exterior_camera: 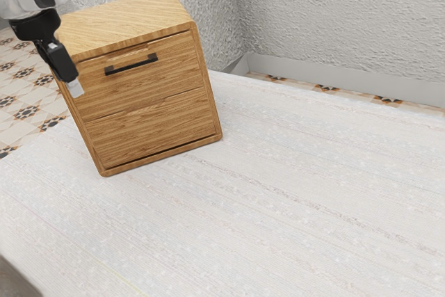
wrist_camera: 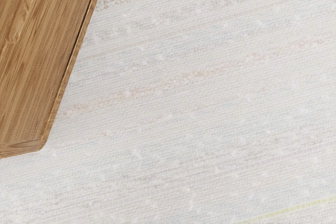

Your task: Pull the drawer handle with one arm to open the drawer

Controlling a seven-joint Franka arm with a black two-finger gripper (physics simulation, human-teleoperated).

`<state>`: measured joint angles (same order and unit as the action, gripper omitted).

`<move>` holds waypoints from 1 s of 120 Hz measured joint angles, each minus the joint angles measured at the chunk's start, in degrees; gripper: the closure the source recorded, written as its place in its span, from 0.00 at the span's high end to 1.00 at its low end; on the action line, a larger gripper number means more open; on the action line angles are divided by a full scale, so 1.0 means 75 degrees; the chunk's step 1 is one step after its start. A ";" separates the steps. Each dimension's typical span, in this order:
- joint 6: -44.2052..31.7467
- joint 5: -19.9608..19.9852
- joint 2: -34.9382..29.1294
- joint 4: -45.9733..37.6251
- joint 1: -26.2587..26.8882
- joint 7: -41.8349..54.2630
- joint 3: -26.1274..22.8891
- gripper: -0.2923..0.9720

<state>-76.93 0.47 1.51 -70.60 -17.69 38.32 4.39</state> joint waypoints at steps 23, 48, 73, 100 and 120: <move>0.0012 0.0045 0.0037 0.0062 0.0240 0.0457 -0.0068 0.77; -0.0044 -0.0006 0.0027 0.0011 0.1790 0.1198 0.0372 0.77; -0.0506 -0.0136 0.1805 0.1620 0.0232 0.2527 0.0449 0.77; -0.0922 -0.0473 0.2230 0.2322 0.0726 0.3706 0.0427 0.77; -0.1608 -0.0636 0.2915 0.2884 0.0799 0.4409 0.0429 0.72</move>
<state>-89.00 -4.30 23.37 -48.97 -11.70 71.39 7.61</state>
